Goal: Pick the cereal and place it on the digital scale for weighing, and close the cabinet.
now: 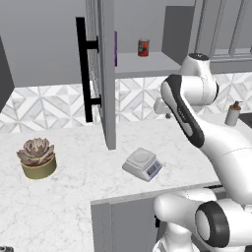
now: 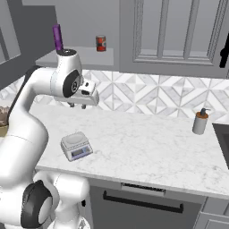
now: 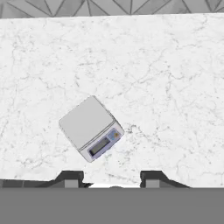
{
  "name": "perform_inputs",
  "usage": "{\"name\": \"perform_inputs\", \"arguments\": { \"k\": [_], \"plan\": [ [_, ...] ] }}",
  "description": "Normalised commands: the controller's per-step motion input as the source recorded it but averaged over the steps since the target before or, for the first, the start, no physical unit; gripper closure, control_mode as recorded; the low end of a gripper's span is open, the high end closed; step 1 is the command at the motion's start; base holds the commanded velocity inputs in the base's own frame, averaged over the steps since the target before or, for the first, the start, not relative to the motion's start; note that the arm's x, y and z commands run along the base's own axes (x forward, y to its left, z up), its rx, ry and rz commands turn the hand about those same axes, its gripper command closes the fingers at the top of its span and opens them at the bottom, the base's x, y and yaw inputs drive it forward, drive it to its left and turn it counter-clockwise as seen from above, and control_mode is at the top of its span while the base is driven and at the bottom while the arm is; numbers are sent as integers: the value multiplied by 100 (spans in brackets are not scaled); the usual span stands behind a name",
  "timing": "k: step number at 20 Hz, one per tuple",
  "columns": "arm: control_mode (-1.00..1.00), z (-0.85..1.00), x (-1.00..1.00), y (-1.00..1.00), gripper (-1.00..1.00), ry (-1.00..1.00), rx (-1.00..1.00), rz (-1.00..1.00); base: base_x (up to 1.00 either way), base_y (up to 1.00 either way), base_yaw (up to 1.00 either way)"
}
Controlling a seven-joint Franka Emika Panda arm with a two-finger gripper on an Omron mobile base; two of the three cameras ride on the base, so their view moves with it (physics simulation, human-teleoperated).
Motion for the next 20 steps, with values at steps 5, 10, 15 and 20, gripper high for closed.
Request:
{"name": "perform_inputs", "arguments": {
  "k": [5, 10, 15, 20],
  "plan": [
    [-100, 0, -38, 3, -100, -1, 0, 4, 0, 0, 0],
    [-100, 23, -58, 36, -100, -33, 0, 14, 0, 0, 0],
    [-100, 75, -26, 35, -100, -43, 0, 19, 0, 0, 0],
    [-100, 70, -2, 35, -100, -32, 0, 9, 0, 0, 0]
  ]
}}
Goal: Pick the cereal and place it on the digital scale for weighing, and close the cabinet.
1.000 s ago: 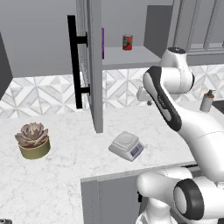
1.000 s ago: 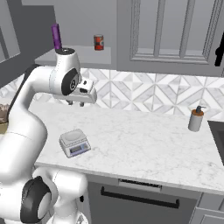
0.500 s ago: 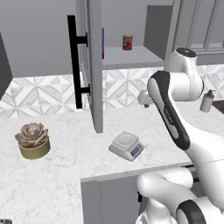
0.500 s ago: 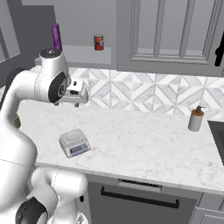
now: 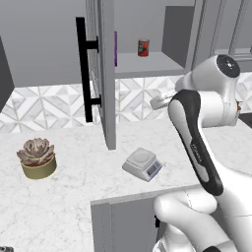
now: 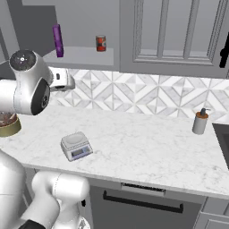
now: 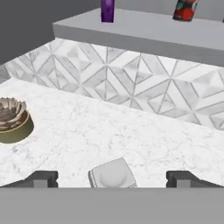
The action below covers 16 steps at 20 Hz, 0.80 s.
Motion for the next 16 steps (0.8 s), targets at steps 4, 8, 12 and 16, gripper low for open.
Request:
{"name": "perform_inputs", "arguments": {
  "k": [4, 8, 12, 16],
  "plan": [
    [-100, 81, -1, 24, -100, -25, 0, 7, 0, 0, 0],
    [-100, 84, -3, 2, -100, -19, 0, 10, 0, 0, 0],
    [-100, 59, -1, 0, -100, -23, 8, 11, 0, 0, 0],
    [-100, 26, 19, 2, -100, -15, 10, 8, 0, 0, 0]
  ]
}}
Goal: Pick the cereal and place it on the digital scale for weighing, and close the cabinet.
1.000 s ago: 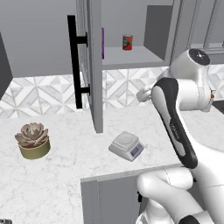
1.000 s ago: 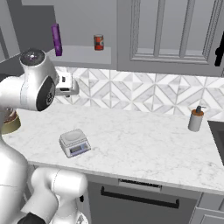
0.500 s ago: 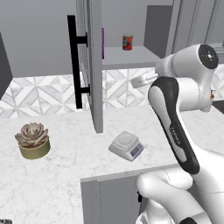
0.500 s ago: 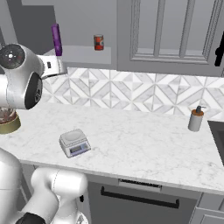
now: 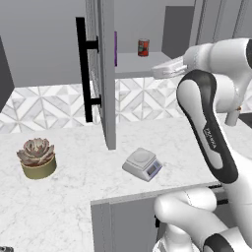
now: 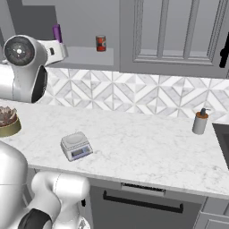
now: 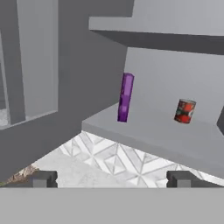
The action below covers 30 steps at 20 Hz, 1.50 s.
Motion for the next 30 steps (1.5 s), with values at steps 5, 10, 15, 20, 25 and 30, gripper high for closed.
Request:
{"name": "perform_inputs", "arguments": {
  "k": [5, 10, 15, 20, 25, 30],
  "plan": [
    [-100, 2, 50, 27, -100, -5, 3, 1, 0, 0, 0],
    [-100, 5, 54, 34, -100, 0, 0, 0, 0, 0, 0],
    [-100, 0, 48, 3, -100, -2, 0, 0, 0, 0, 0],
    [-100, 3, 33, 0, -100, -1, 0, 0, 0, 0, 0],
    [-100, 1, 35, 0, -100, 0, 0, 0, 0, 0, 0],
    [-100, 0, 46, 10, -100, 0, 0, 0, 0, 0, 0]
  ]
}}
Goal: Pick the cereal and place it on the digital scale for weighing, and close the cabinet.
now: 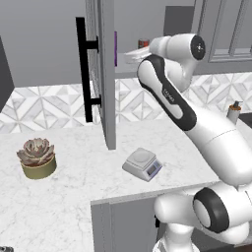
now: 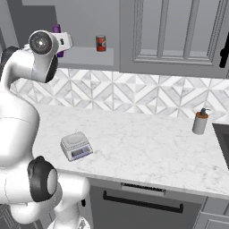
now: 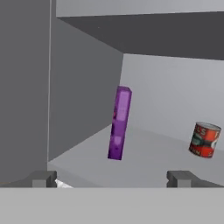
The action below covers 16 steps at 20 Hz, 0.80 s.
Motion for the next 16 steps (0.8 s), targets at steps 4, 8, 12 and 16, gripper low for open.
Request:
{"name": "perform_inputs", "arguments": {
  "k": [4, 8, 12, 16],
  "plan": [
    [-100, 6, 45, 26, -100, 0, 0, 0, 0, 0, 0],
    [-100, 23, 36, 10, -100, 0, 0, 0, 0, 0, 0],
    [-100, 16, 27, 4, -100, 0, 6, 0, 0, 0, 0],
    [-100, 3, 9, 0, -100, 0, 11, 0, 0, 0, 0]
  ]
}}
